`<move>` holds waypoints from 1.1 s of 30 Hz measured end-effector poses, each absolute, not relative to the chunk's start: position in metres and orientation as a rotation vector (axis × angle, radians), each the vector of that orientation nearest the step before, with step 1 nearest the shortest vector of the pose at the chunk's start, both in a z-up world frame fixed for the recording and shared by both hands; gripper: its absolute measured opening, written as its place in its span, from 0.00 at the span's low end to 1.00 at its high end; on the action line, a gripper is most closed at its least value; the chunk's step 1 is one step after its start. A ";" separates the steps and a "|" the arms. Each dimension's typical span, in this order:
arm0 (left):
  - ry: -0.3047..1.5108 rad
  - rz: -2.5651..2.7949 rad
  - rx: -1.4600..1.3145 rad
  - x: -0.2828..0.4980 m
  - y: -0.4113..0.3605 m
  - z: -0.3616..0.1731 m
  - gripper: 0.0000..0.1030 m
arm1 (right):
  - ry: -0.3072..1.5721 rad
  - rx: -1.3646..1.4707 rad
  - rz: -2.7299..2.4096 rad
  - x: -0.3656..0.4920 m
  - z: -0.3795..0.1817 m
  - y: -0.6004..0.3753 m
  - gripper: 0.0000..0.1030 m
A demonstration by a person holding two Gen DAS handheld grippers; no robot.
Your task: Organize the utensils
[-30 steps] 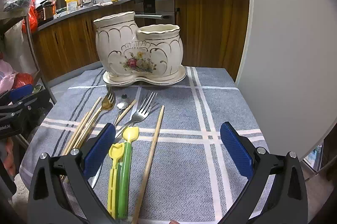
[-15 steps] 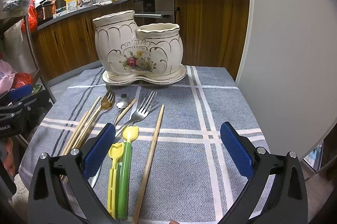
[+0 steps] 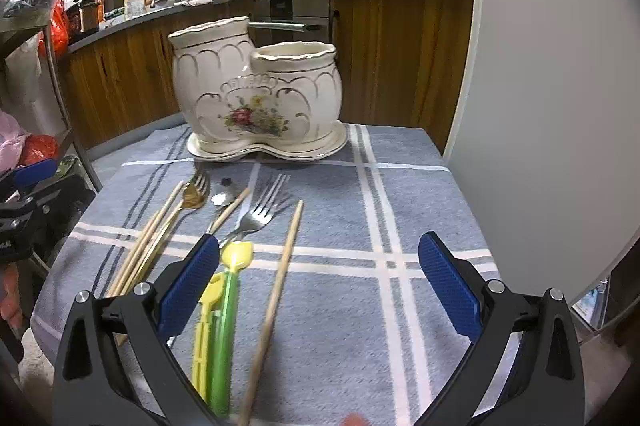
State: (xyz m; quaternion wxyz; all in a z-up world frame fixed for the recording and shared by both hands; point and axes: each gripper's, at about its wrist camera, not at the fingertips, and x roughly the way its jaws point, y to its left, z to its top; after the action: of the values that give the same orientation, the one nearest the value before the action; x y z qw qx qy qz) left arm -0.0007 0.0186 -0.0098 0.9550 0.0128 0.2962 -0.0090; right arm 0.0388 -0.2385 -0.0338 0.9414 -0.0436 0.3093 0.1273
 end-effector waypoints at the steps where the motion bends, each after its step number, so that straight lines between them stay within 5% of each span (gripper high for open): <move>1: 0.605 -0.016 0.045 0.000 0.018 -0.010 0.95 | 0.632 -0.098 0.249 0.040 -0.034 -0.240 0.95; 13: 0.783 -0.113 0.119 0.015 0.003 -0.034 0.92 | 0.633 -0.124 0.280 0.040 -0.034 -0.245 0.95; 20: 0.873 -0.166 0.082 0.024 -0.002 -0.043 0.54 | 0.668 -0.117 0.299 0.042 -0.038 -0.245 0.75; 26: 0.926 -0.190 0.077 0.028 -0.006 -0.051 0.38 | 0.673 -0.143 0.314 0.040 -0.043 -0.241 0.73; 33: 0.936 -0.185 0.075 0.030 -0.005 -0.052 0.35 | 0.672 -0.155 0.317 0.039 -0.045 -0.240 0.73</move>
State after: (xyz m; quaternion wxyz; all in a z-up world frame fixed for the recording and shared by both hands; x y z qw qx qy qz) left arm 0.0297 -0.0054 -0.0516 0.8877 0.0362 0.4503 -0.0892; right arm 0.0394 -0.2401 -0.0454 0.9288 -0.0758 0.3280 0.1547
